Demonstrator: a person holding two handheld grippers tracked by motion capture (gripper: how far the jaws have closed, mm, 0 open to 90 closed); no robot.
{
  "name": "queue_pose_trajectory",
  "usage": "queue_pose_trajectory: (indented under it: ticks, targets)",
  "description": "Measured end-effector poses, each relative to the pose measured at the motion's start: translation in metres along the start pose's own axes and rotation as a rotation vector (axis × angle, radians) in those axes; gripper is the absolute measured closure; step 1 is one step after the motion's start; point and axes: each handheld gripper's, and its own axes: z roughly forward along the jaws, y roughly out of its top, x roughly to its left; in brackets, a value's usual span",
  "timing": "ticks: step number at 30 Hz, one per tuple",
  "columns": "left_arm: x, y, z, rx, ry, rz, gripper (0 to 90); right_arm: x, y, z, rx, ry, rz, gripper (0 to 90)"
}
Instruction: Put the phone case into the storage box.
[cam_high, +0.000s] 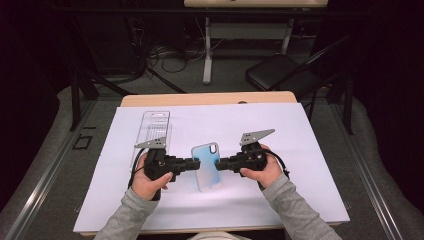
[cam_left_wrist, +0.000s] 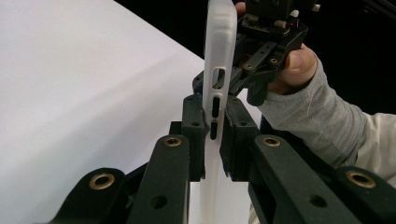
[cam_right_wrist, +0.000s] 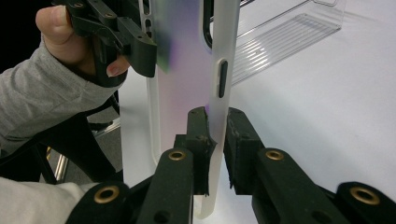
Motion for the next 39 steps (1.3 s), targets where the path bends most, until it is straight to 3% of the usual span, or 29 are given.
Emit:
queue_pose_trajectory:
  ticks: [12, 39]
  targets:
    - [-0.0006, 0.0000, -0.0001, 0.001, -0.006, 0.003, 81.5, -0.0022, -0.0006, -0.0005, 0.000, 0.028, 0.004, 82.3]
    - [-0.0008, 0.0005, -0.0008, -0.008, -0.001, 0.005, 81.3, -0.0019, -0.0006, -0.0010, -0.008, 0.027, 0.007, 82.6]
